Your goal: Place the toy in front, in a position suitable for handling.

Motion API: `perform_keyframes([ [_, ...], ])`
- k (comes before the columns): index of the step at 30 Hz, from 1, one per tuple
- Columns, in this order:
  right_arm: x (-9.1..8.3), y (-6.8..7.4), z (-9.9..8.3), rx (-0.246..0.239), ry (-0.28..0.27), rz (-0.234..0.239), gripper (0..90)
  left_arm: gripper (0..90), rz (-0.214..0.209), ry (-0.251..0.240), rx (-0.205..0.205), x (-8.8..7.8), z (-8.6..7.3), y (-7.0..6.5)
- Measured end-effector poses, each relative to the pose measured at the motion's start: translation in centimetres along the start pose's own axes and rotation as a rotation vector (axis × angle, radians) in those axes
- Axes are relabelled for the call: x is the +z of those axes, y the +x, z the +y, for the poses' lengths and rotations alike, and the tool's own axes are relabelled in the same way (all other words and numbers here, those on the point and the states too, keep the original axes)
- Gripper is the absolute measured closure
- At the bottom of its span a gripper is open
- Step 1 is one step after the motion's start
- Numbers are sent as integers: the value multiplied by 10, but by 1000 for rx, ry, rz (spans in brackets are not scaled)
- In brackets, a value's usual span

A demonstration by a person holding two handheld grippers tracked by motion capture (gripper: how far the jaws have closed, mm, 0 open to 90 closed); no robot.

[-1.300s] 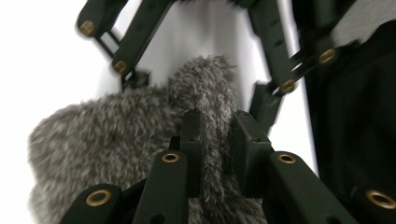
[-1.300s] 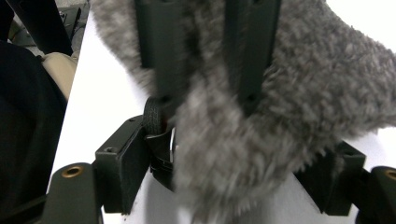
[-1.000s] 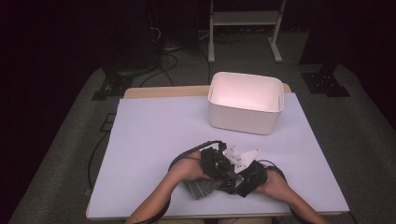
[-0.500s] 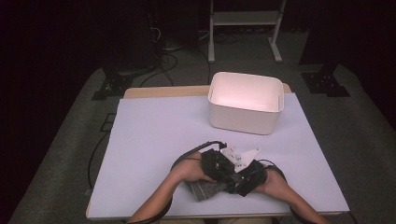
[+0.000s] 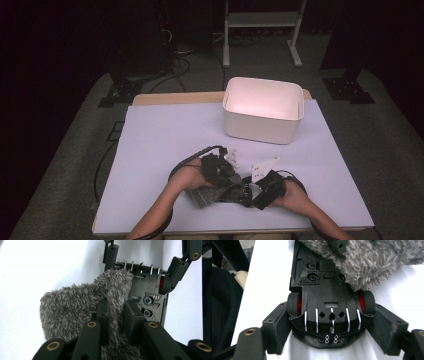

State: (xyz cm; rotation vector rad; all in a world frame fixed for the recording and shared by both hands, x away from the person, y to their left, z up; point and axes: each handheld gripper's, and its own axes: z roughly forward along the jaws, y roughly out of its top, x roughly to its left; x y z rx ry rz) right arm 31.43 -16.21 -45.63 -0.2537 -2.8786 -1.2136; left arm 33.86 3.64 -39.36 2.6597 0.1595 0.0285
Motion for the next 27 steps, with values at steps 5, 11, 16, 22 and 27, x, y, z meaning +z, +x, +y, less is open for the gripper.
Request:
perform_keyframes([
  [5, 0, 2, 2, -29, 12, -17, 228, 761, -36, -39, -21, -1, -4, 2],
  [11, -2, 0, 5, -52, 16, -49, 232, 762, -45, -57, -30, -4, -2, 6],
  [16, -3, -10, 6, -49, 13, -76, 232, 761, -36, -60, -39, -9, -2, 11],
  [22, -2, -15, 2, -12, 1, -58, 225, 757, -55, -65, -72, -2, -12, 14],
  [27, -2, -19, -1, 55, 18, -39, 204, 757, -75, -93, -87, -2, -18, 12],
])
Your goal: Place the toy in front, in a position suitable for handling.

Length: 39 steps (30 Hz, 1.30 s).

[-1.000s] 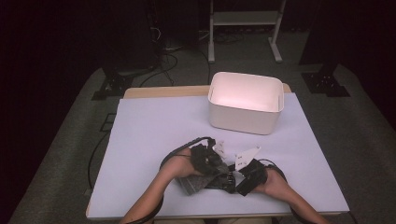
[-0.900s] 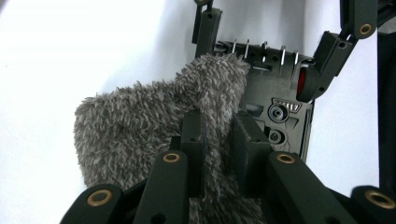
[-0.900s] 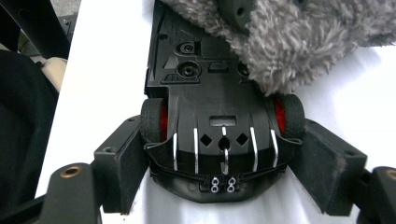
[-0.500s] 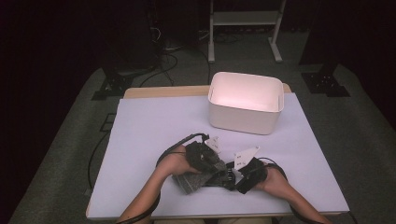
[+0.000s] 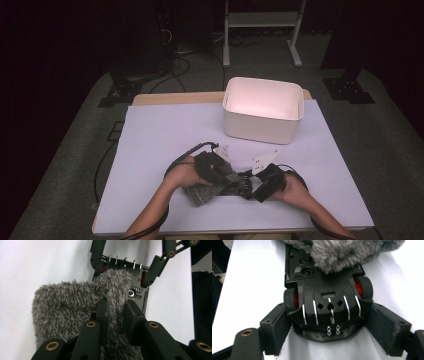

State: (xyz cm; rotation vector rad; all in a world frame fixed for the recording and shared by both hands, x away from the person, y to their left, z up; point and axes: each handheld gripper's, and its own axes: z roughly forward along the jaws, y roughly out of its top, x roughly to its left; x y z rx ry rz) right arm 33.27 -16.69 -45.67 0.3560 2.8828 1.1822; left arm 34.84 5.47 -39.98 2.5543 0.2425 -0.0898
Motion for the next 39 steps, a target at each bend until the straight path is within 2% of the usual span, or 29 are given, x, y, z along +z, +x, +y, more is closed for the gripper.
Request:
perform_keyframes([
  [7, -9, 1, 1, 56, 1, 23, 172, 757, -29, -30, -7, -1, -6, -2],
  [13, -20, -1, 11, 80, -27, 53, 174, 757, -26, -23, 6, -1, -5, -5],
  [15, -21, -5, 14, 84, -19, 62, 174, 757, -21, -18, 9, 0, -4, -5],
  [25, -5, -23, 24, 151, 9, 175, 177, 754, -9, -3, 18, -1, -1, -5],
  [28, 0, -25, 26, 171, 18, 210, 217, 754, -9, -7, 19, -2, -1, -4],
  [31, 5, -26, 25, 178, 39, 210, 222, 754, -4, -15, 18, -4, -1, -4],
  [35, 5, -27, 22, 205, 18, 218, 224, 744, -2, -19, 7, -6, -1, -2],
  [39, 5, -24, 19, 195, -4, 204, 226, 744, -13, -6, 23, 1, 3, -7],
])
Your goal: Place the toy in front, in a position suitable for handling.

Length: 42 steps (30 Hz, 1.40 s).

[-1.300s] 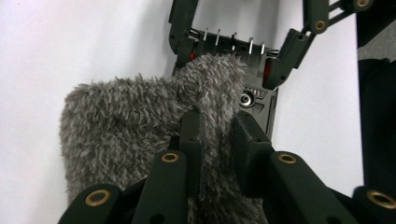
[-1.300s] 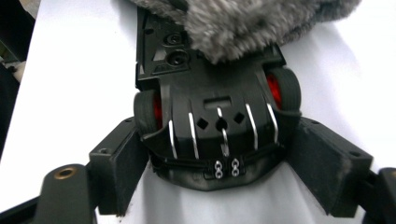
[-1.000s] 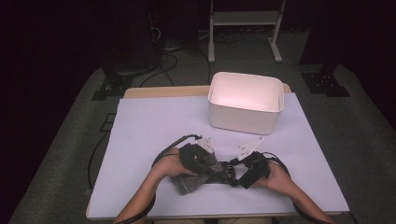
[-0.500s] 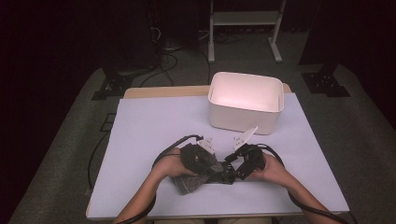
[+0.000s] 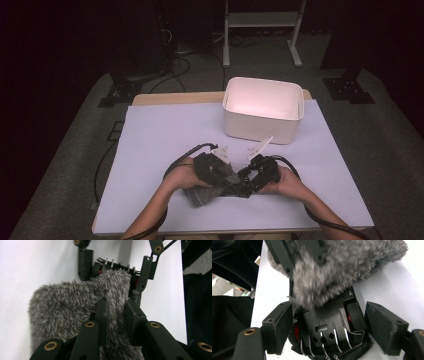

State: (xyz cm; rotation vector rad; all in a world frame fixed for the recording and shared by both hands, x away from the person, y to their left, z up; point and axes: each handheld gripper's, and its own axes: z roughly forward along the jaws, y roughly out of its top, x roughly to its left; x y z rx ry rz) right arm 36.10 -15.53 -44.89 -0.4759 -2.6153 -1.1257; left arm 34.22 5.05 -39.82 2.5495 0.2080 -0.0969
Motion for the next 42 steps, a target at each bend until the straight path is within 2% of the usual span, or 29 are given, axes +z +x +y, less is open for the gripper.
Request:
perform_keyframes([
  [5, 0, 4, -2, -25, -19, -20, 229, 733, -22, -7, 24, 8, 12, -2],
  [10, 0, 4, -5, -30, -42, -23, 229, 726, -11, 0, 29, 9, 17, 1],
  [14, 0, 7, -6, -45, -51, -36, 230, 701, 16, -10, -7, 0, 11, 8],
  [17, 0, 12, -5, -69, -45, -57, 231, 685, 25, -24, -36, -7, 8, 14],
  [19, 1, 17, -4, -101, -43, -87, 232, 675, 28, -32, -59, -10, 6, 17],
  [21, 1, 21, -4, -123, -41, -110, 232, 662, 22, -35, -73, -13, 4, 20],
  [24, 1, 23, -6, -132, -52, -119, 233, 645, 12, -39, -90, -13, 3, 23],
  [29, 1, 28, -8, -179, -65, -150, 236, 637, -46, -36, -123, -7, 0, 26],
  [33, 1, 33, -8, -207, -68, -173, 237, 674, -69, -43, -134, -8, -2, 26],
  [36, 1, 38, -8, -250, -67, -199, 236, 702, -84, -60, -138, -10, -5, 26],
  [39, 0, 42, -7, -248, -65, -216, 238, 703, -79, -68, -127, -12, -6, 21],
  [42, -6, 40, -7, -199, -77, -177, 238, 702, -78, -80, -104, -16, -6, 15],
])
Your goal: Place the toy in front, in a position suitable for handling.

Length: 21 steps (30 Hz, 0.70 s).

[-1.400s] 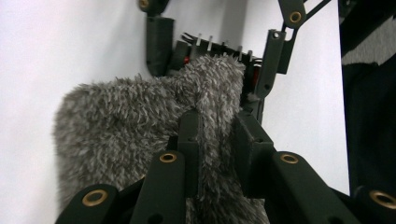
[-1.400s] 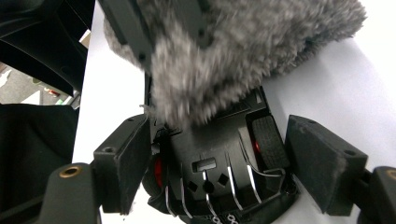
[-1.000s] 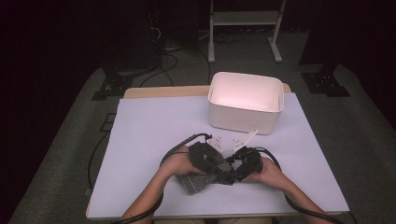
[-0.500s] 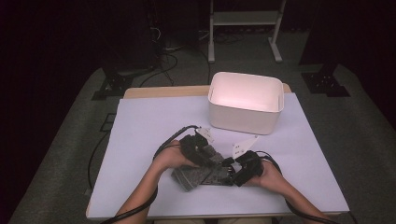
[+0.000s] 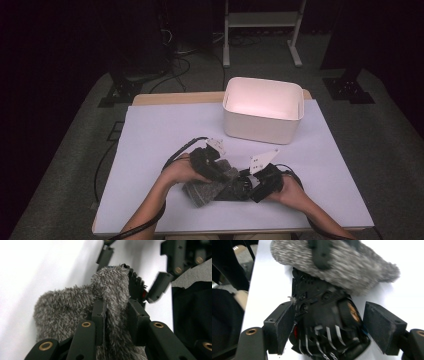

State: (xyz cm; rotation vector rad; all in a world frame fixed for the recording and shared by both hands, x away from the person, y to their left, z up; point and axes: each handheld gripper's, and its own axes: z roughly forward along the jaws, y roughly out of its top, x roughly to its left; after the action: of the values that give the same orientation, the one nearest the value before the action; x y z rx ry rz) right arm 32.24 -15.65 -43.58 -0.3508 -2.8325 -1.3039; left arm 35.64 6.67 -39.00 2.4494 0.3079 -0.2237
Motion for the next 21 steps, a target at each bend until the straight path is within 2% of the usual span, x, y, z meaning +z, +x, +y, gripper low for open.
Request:
perform_keyframes([
  [7, -3, -1, -9, 42, 18, 47, 246, 704, -25, -11, 53, -7, -3, -20],
  [9, -1, 3, -11, 39, 23, 75, 295, 705, -47, -17, 57, -8, -4, -24],
  [11, 1, 6, -11, 24, 33, 89, 328, 706, -59, -22, 61, -9, -6, -27],
  [15, 5, 13, -11, -17, 38, 122, 512, 727, -65, -20, 78, -10, -7, -32],
  [16, 5, 14, -11, -24, 38, 117, 537, 734, -65, -22, 86, -10, -8, -33],
  [21, 4, 17, -10, -57, 34, 93, 550, 759, -46, -34, 92, -13, -6, -35],
])
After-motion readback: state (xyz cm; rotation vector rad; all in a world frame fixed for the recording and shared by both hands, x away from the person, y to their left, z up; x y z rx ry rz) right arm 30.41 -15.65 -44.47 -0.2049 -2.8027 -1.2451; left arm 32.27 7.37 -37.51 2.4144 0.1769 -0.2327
